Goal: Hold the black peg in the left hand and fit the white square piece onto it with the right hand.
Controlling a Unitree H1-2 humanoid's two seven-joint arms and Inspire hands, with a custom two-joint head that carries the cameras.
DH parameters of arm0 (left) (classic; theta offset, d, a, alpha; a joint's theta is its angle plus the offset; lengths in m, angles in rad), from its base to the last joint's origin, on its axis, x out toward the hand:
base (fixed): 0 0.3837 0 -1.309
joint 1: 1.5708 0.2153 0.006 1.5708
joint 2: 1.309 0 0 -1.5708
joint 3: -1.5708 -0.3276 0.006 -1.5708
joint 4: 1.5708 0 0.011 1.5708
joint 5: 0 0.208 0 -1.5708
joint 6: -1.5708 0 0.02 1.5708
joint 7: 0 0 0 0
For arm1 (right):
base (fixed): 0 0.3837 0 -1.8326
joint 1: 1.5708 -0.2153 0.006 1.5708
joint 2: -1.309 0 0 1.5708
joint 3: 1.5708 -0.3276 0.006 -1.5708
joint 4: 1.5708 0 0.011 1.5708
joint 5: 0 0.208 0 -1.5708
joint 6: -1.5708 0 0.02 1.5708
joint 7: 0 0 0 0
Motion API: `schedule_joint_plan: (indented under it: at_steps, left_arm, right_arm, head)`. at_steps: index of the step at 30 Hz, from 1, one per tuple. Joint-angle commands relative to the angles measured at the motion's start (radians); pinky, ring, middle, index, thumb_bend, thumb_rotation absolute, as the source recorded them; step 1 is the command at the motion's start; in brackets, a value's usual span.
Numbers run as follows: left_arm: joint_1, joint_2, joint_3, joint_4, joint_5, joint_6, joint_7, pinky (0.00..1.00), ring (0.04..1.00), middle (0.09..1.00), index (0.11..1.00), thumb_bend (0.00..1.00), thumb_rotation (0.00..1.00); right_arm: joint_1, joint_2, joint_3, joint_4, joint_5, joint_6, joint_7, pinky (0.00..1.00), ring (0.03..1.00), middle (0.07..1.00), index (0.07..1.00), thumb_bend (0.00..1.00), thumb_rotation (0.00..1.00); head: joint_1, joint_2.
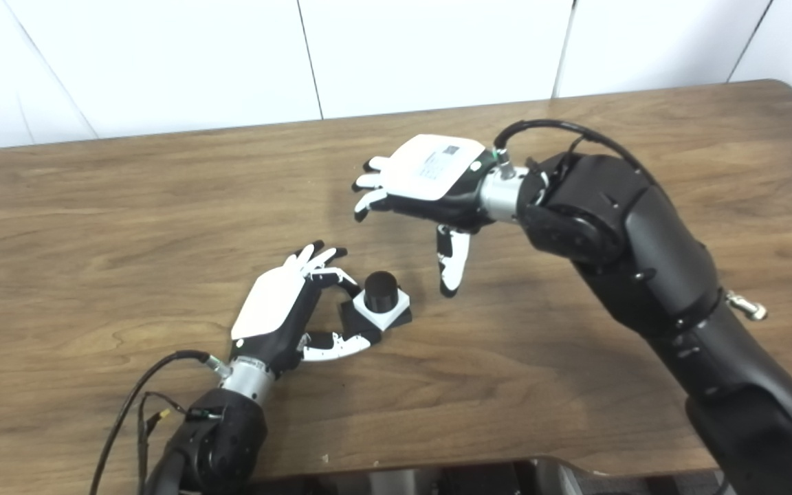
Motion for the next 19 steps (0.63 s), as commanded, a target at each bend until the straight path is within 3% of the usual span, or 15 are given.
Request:
schedule_joint_plan:
  at_steps: [1, 8, 19]
  left_arm:
    - [-0.014, 0.019, 0.015, 0.0, 0.008, 0.0, 0.006, 1.0, 1.0, 0.915, 0.539, 0.61, 0.32]
    - [-0.019, 0.03, 0.022, 0.016, 0.009, -0.013, 0.016, 1.0, 1.0, 0.911, 0.53, 0.61, 0.32]
    - [-0.03, 0.064, 0.042, 0.042, 0.002, -0.03, 0.008, 1.0, 0.999, 0.885, 0.544, 0.63, 0.3]
  right_arm:
    - [-0.024, -0.017, -0.035, -0.03, 0.016, 0.031, -0.014, 0.91, 1.0, 0.963, 0.847, 1.0, 0.21]
    - [0.008, -0.065, -0.081, -0.042, 0.03, 0.051, -0.019, 0.92, 1.0, 0.966, 0.85, 1.0, 0.2]
    - [0.036, -0.124, -0.149, -0.043, 0.057, 0.066, -0.05, 0.92, 1.0, 0.969, 0.852, 1.0, 0.28]
  head:
    - [0.0, 0.002]
    - [-0.007, 0.002]
    - [-0.02, -0.003]
